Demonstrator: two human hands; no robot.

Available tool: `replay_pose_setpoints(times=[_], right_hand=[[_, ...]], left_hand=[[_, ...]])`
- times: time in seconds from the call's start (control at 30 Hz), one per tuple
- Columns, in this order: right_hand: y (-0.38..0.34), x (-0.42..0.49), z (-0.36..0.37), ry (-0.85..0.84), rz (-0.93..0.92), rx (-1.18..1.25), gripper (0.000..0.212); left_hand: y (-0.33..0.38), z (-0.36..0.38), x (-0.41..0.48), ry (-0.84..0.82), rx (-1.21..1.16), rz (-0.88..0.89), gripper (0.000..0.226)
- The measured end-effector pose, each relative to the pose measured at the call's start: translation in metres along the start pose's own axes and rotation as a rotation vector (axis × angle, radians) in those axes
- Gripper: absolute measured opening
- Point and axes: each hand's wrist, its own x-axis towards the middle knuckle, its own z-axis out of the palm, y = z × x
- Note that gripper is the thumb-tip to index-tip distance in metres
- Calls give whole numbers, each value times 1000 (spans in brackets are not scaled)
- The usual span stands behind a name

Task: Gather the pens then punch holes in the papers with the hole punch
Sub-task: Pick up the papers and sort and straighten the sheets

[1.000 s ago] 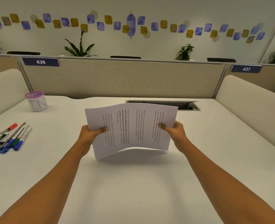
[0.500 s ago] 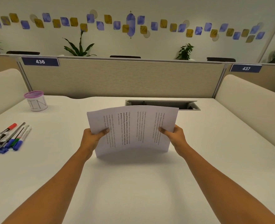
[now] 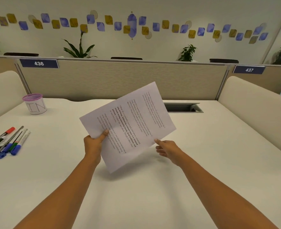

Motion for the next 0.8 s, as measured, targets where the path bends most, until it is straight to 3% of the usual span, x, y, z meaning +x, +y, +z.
replay_pose_setpoints(times=[0.17,0.23,0.4,0.8], right_hand=[[-8,0,23,-67,-2,305,10],[-11,1,27,4,-47,348,22],[-14,1,22,84,-104,302,29],[5,2,-36,307,-62,204,33]], left_hand=[[-11,15,-11,71,-107,-62,21],[-16,18,-15,78,-139,-98,22],[-25,15,-17,96,-111,-176,32],[-27,11,-7,27,54,-186,26]])
